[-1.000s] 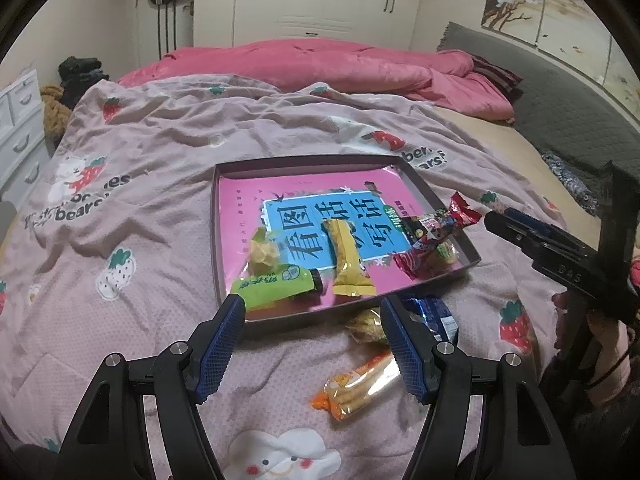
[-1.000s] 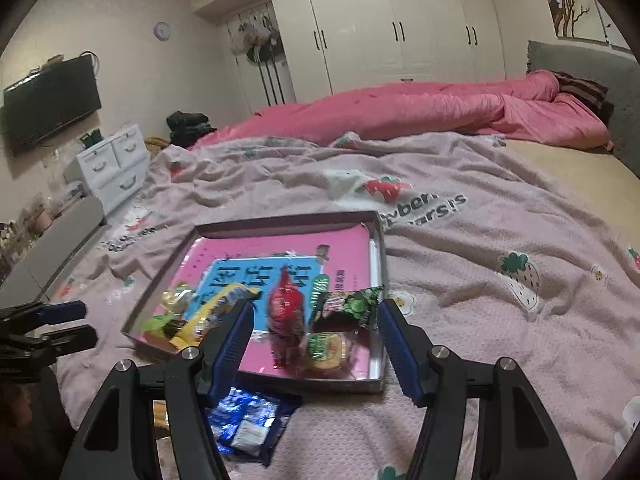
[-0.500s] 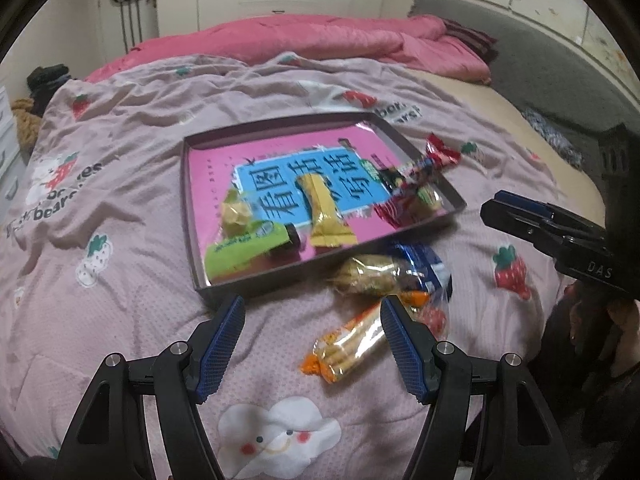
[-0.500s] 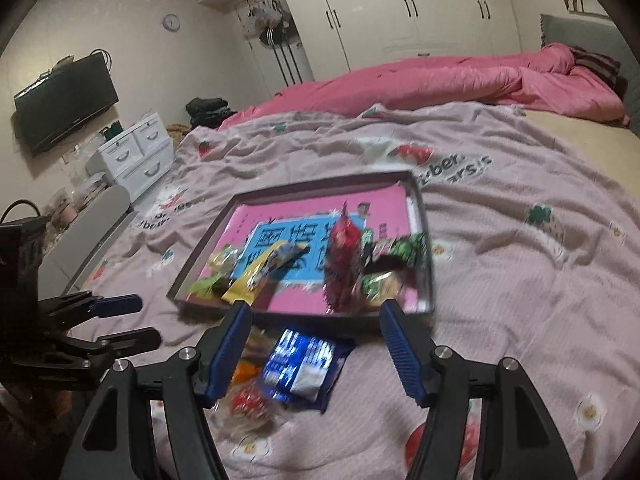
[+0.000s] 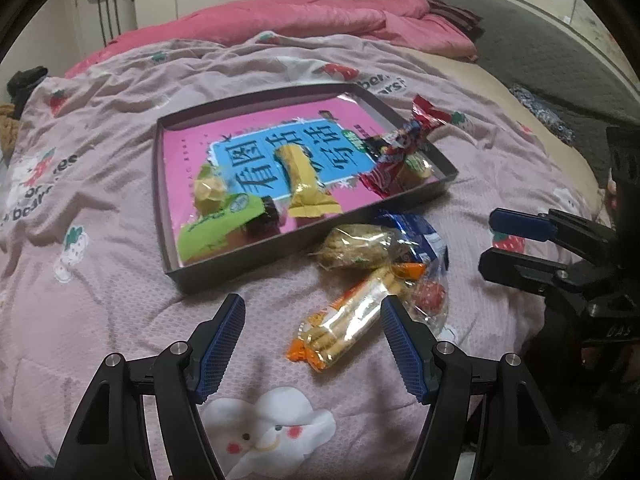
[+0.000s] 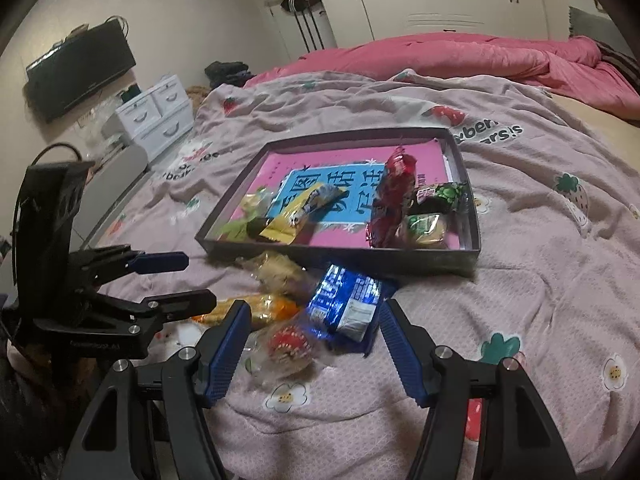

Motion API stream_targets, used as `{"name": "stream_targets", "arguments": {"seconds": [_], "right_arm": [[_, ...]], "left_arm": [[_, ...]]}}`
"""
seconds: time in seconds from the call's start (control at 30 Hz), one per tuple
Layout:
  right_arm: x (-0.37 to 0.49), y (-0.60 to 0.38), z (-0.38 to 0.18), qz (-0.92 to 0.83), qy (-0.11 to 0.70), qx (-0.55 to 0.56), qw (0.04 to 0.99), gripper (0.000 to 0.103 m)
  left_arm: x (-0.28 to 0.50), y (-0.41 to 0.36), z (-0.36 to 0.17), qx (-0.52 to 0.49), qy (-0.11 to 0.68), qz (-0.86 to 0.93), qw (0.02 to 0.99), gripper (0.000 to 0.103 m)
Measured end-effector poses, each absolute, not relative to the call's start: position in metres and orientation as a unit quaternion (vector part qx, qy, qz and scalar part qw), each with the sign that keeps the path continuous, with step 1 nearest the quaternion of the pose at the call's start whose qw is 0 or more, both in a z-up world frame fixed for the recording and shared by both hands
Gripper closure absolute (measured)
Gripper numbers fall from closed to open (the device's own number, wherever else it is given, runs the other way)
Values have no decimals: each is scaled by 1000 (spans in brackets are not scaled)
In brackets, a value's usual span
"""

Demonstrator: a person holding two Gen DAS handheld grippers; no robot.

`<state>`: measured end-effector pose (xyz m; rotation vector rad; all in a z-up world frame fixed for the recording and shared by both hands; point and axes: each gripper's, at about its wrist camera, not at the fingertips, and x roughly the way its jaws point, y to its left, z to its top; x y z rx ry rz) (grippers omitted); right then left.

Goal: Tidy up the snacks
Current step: 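Grasp the orange-capped stick-biscuit bag with left while right grasps the blue biscuit pack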

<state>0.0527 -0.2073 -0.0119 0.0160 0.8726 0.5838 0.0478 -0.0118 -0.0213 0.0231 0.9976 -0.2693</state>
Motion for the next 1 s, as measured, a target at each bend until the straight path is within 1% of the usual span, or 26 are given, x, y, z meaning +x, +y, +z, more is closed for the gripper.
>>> {"name": "stream_targets", "arguments": {"seconds": [0.43,0.7,1.0], "right_arm": [[74,-213,-33,241,456,28,856,37],[102,-216,-50,235,486,80,838,37],[113,-203,-59,244,506,81,823,37]], "left_arm": [[53,-21,-39,32,495,-140,857,31],[56,-27,-45,45,497,-144,855,31],[64,-28,-50,53,498,-139,855,31]]}}
